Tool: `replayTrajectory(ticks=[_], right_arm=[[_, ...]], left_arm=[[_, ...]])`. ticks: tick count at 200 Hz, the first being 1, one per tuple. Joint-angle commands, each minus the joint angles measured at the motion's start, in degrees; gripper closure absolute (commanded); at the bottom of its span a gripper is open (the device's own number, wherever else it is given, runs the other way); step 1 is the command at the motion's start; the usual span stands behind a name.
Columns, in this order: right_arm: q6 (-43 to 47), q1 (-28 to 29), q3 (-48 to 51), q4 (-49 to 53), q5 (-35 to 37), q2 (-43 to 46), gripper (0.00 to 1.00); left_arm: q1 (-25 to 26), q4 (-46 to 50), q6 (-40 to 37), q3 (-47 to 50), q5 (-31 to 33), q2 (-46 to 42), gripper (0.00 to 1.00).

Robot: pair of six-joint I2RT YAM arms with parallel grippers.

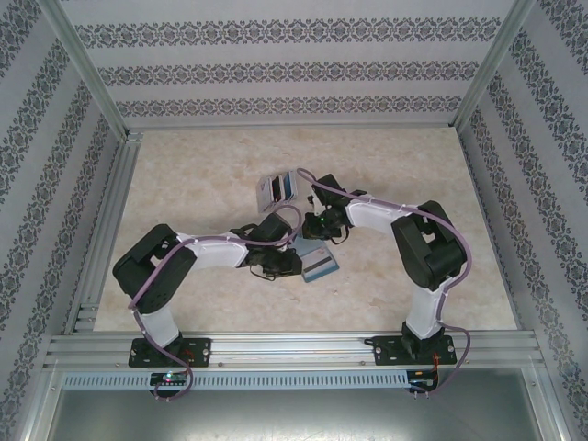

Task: Put the credit cards into the card holder

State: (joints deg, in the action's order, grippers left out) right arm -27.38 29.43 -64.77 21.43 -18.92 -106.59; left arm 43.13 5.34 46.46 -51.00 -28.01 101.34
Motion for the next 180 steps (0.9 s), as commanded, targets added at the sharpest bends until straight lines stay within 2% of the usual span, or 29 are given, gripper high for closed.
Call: replayTrajectory(ticks=[1,37,64,86,130,180], right_arm=[[2.47,-2.14,2.33,3.22,-1.53,6.06,0.82],[2.16,-7.59,10.31,1.16,0.51,15.29,0.81],[2.73,-10.26,8.79,0.96,0.04,9.48,0.8],[1.4,-8.36,6.27,-1.27,-0.2,5.38,0.79],[1.21,-3.11,-2.01,0.98,-0.61,-3.08,0.79],[-0.38,3.95,-9.73,2.26,-3.11,-7.46,0.78]], left_arm=[[3.1,-1.97,1.97,-2.47,-1.84,1.22,0.77],[2.4,7.51,-1.64,-6.02,3.34,-5.56,0.72],[0.9,10.65,-2.07,-6.31,7.49,-9.41,0.7],[-1.85,10.89,-1.4,-4.57,9.11,-12.38,0.69],[-7.04,12.12,-2.48,-1.35,10.78,-17.22,0.68],[-12.34,12.87,-3.95,0.52,11.58,-21.18,0.67]])
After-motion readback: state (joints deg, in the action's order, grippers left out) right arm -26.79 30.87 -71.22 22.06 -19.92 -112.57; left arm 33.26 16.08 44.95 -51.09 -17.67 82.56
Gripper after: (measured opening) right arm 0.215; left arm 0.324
